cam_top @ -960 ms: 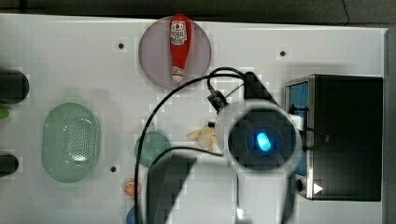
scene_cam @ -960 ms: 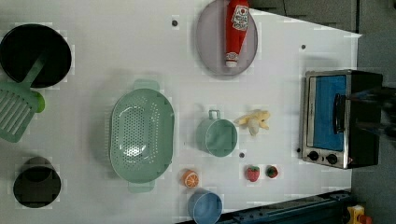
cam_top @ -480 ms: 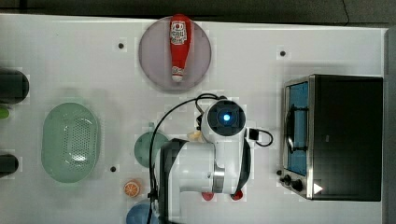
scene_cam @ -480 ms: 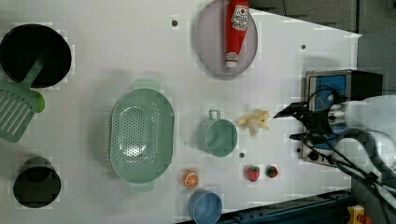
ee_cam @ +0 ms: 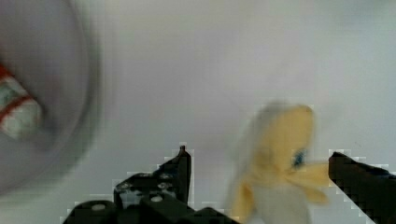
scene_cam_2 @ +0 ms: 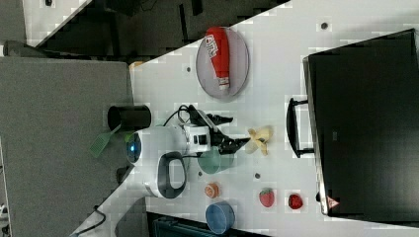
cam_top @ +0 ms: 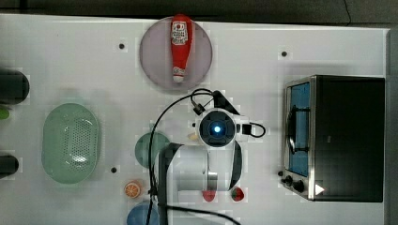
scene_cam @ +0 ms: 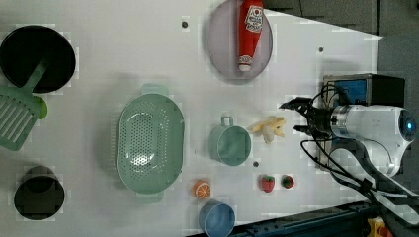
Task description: Pick banana from table and place on oven.
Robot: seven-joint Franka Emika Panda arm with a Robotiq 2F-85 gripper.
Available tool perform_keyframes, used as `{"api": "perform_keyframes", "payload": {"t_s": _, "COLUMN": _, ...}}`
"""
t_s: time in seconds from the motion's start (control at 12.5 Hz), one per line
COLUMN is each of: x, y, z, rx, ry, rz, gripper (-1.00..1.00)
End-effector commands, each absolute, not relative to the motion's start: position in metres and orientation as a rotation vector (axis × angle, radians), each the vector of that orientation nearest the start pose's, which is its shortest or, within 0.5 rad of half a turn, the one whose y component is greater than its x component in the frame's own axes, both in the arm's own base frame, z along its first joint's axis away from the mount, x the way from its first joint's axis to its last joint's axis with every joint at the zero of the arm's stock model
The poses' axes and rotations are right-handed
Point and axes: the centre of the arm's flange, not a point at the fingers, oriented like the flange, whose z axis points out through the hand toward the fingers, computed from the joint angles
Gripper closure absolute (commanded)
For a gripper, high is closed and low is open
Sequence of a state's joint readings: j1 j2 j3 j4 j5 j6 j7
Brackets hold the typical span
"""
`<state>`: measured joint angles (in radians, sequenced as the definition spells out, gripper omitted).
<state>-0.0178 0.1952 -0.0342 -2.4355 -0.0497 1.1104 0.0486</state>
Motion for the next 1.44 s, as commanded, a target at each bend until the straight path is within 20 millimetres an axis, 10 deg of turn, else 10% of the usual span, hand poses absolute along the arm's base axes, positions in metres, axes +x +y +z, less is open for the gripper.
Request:
{"api": "perform_keyframes", "payload": {"t_s": 0.08, "x": 0.476, "y": -0.029, "z": 0.181, "rx": -2.894, "ry": 1.319, "rz": 0.024, "gripper": -1.00}}
{"api": "perform_keyframes", "payload": {"t_s": 0.32, "x": 0.473, "y": -0.028, "z": 0.160, "rx": -2.890, "ry": 1.315, "rz": 0.003, "gripper": -0.92}}
{"api": "perform_keyframes", "payload": {"t_s": 0.8, "x": 0.477, "y": -0.027, "z": 0.160, "rx": -2.877, "ry": 1.303, "rz": -0.054, "gripper": 0.47}}
{"api": "perform_keyframes", "payload": {"t_s": 0.96, "x": 0.480, "y": -0.025, "z": 0.169, "rx": -2.869, "ry": 1.295, "rz": -0.084, "gripper": 0.47}}
{"api": "perform_keyframes", "payload": {"t_s": 1.44, "x": 0.491, "y": -0.021, "z": 0.324, "rx": -2.862, "ry": 1.293, "rz": -0.106, "gripper": 0.47}}
